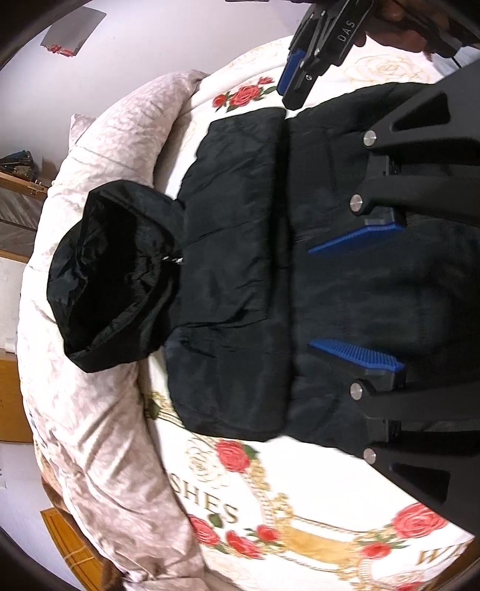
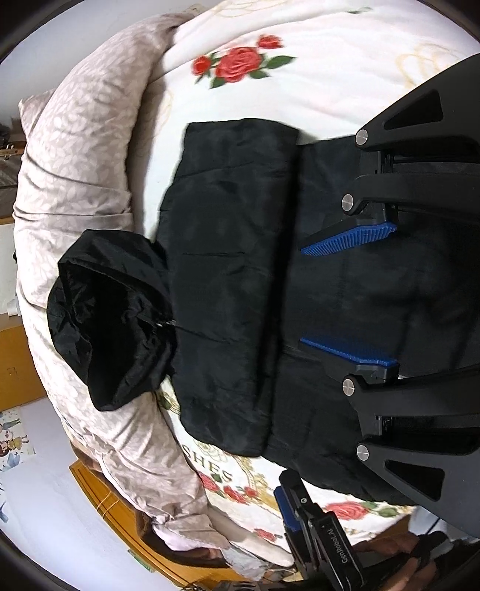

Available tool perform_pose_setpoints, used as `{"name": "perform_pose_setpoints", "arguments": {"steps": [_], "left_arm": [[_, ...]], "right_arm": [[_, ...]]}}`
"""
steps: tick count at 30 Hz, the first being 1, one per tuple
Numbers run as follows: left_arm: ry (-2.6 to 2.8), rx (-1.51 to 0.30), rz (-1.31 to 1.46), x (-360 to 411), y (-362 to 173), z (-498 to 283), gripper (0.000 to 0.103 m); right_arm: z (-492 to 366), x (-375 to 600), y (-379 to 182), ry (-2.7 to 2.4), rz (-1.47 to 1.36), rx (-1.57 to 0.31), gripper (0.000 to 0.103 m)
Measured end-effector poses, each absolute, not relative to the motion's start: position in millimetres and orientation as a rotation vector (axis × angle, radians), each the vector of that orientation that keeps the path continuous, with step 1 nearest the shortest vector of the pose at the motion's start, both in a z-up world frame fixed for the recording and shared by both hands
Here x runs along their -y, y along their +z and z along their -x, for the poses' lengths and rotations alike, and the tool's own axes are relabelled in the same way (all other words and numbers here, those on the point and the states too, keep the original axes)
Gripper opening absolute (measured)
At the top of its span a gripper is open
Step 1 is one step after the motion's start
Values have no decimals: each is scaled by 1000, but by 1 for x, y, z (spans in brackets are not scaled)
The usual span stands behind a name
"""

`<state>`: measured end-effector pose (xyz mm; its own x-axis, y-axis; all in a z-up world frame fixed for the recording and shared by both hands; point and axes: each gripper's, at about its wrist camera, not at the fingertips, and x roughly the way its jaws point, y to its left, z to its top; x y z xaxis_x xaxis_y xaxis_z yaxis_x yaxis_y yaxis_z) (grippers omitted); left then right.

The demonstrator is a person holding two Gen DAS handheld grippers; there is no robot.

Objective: Fold large clothes
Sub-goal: 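Grasp the hood with both grippers and lift it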

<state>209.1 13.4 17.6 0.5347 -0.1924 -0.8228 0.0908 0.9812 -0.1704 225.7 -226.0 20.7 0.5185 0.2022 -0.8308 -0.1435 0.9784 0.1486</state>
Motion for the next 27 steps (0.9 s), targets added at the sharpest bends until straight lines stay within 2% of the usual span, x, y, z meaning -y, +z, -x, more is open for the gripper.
{"name": "perform_pose_setpoints", "arguments": {"steps": [9, 19, 22, 27], "left_arm": [[-150, -972, 65, -23, 20, -319, 51], [-106, -925, 38, -44, 35, -453, 60], [-97, -900, 28, -48, 39, -482, 63], [-103, -876, 29, -49, 34, -516, 63]], "right_arm": [[-329, 239, 29, 208, -32, -986, 46], [-456, 246, 40, 194, 30, -967, 46], [-484, 245, 42, 195, 53, -950, 46], [-520, 235, 35, 210, 86, -934, 46]]}}
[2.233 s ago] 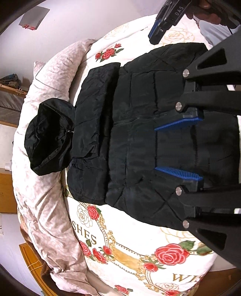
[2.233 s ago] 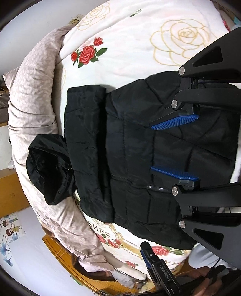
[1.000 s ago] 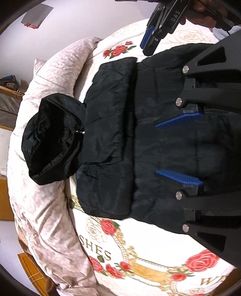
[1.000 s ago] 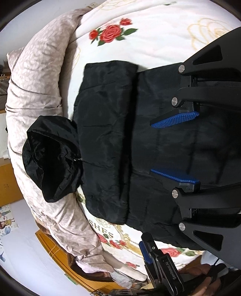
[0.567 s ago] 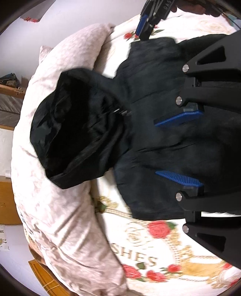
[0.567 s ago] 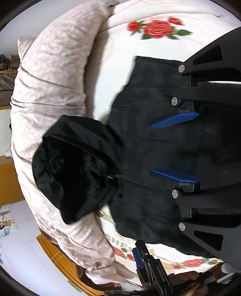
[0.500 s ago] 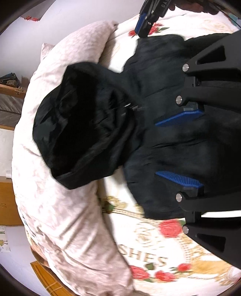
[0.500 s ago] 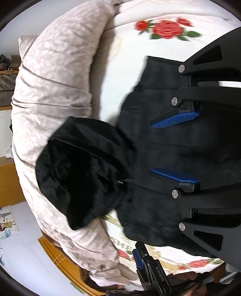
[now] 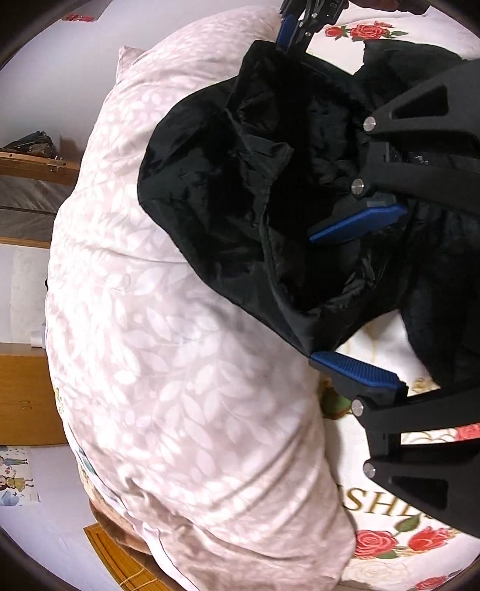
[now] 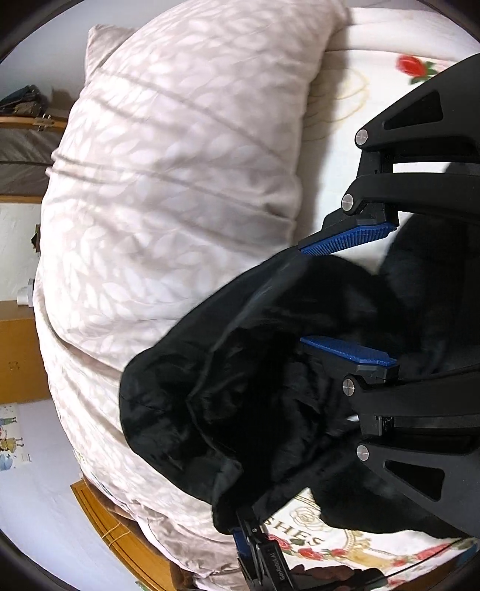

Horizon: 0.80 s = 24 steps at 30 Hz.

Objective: Fold large clothes
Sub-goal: 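Grasp the hood with both grippers and lift it, then fold the held hood down onto the jacket body with both grippers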

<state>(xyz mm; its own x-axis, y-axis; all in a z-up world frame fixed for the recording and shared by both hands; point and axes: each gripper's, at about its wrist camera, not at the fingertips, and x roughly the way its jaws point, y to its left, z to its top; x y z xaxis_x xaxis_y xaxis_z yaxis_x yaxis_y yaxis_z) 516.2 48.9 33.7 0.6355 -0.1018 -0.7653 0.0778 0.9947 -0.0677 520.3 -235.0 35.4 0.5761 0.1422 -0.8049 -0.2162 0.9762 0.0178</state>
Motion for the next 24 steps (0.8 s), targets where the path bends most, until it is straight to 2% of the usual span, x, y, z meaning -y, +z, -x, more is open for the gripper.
{"name": "perform_pose_setpoints", "arguments": {"steps": [2, 3, 4, 6, 18, 24], "left_arm": [[-122, -858, 21, -45, 30, -520, 50], [-127, -852, 17, -43, 27, -520, 35], [-137, -858, 28, -44, 24, -520, 20], [-159, -868, 63, -45, 20, -519, 11], [-214, -765, 125, -56, 59, -434, 8], [-223, -765, 173, -62, 58, -374, 8]], "right_arm": [[-525, 232, 33, 205, 89, -926, 46], [-526, 232, 32, 208, 80, -914, 36], [-525, 231, 31, 204, 78, -910, 12], [-521, 232, 30, 199, 69, -900, 9], [-427, 243, 65, 228, -23, -802, 5], [-365, 255, 57, 225, -72, -822, 6]]}}
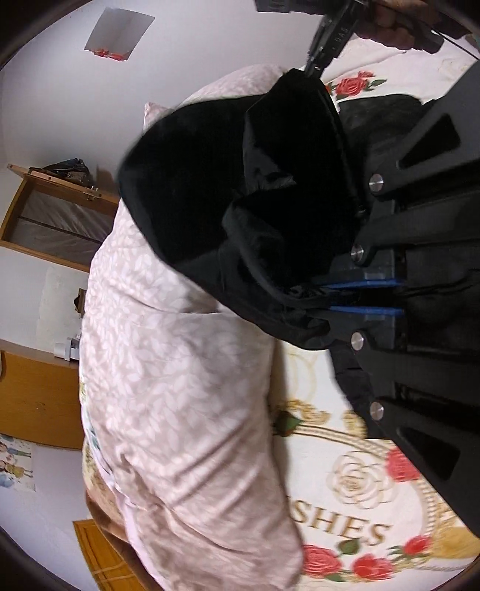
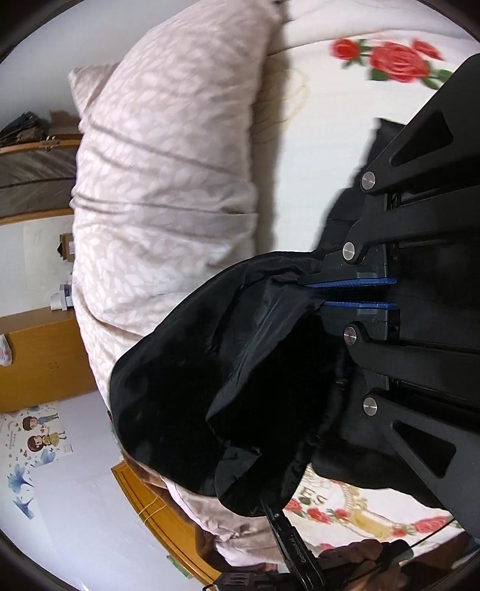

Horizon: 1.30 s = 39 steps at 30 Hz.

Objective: Fold large clothes
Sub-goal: 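Fold the held hood down onto the jacket body with both grippers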

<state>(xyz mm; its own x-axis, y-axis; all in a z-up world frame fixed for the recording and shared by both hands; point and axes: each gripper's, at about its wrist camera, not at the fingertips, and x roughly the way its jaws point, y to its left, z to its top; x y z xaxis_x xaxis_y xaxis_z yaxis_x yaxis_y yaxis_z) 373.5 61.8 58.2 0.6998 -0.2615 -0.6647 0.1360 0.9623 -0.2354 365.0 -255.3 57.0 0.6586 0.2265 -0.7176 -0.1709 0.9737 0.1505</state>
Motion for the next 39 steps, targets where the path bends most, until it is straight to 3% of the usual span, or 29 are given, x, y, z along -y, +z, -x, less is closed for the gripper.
{"name": "perform_pose_setpoints", "arguments": {"steps": [14, 17, 21, 24, 27, 31, 35, 39], "left_arm": [[-118, -945, 260, -88, -28, -285, 9], [-93, -979, 287, -91, -45, -280, 14], [-83, -994, 286, -89, -48, -271, 16], [-79, -1001, 314, -96, -47, -259, 26], [-52, -984, 337, -104, -41, -247, 30], [-37, -910, 375, -108, -14, -237, 31], [-147, -851, 336, -78, 8, -251, 38], [-193, -924, 276, -51, -26, -273, 38]], "right_arm": [[-292, 267, -22, 202, -179, -998, 6], [-286, 267, -36, 198, -189, -1028, 7], [-278, 270, -39, 186, -202, -1045, 18], [-269, 279, -38, 181, -260, -1055, 23], [-262, 288, -32, 192, -350, -1042, 36], [-266, 279, -13, 248, -428, -999, 36], [-284, 252, -4, 291, -394, -968, 36], [-303, 233, -34, 275, -336, -1021, 36]]}}
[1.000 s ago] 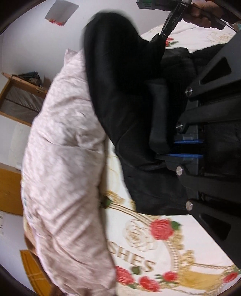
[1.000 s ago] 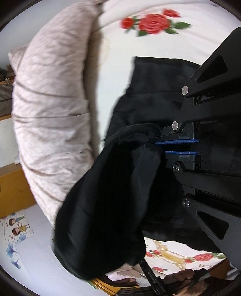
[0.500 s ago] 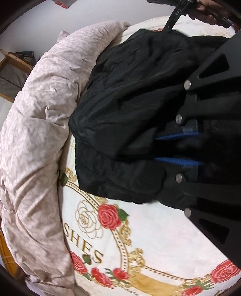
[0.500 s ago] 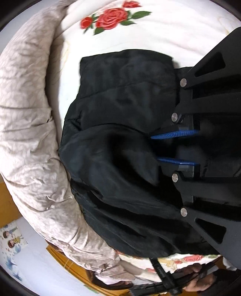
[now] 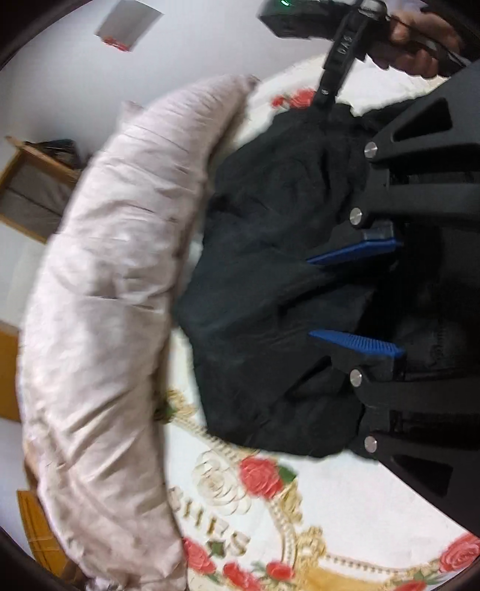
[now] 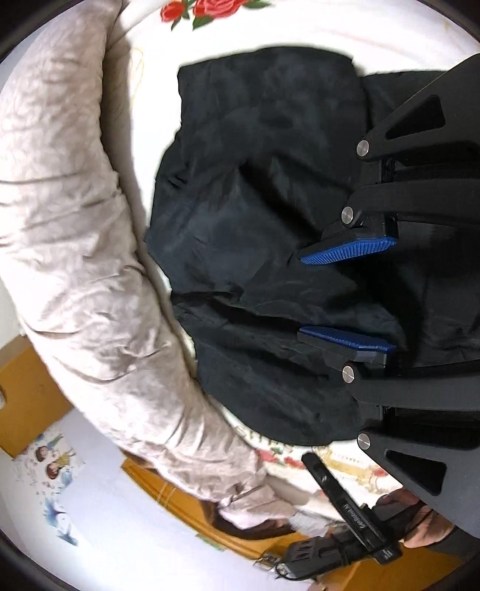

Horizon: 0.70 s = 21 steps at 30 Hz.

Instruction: Fold large clothes

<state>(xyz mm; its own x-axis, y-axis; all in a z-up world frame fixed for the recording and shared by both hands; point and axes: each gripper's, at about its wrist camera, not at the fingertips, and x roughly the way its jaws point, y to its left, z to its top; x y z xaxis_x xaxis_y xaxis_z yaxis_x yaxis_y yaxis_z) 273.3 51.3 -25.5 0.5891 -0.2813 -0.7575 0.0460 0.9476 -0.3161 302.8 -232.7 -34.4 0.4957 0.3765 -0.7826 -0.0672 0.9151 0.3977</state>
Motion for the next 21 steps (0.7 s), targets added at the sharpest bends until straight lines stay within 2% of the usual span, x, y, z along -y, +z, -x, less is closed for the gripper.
{"name": "perform_pose_setpoints", "arguments": {"steps": [4, 10, 15, 21], "left_arm": [[-161, -1039, 294, -50, -87, -279, 41], [-145, -995, 198, -39, -102, -274, 41], [-134, -1036, 212, -46, -80, -269, 41], [-131, -874, 191, -60, -18, -263, 40]], "right_arm": [[-306, 224, -78, 251, -282, -1088, 34], [-304, 215, -103, 210, -217, -1095, 33], [-294, 219, -77, 198, -233, -1117, 33], [-296, 238, -5, 198, -197, -925, 35]]}}
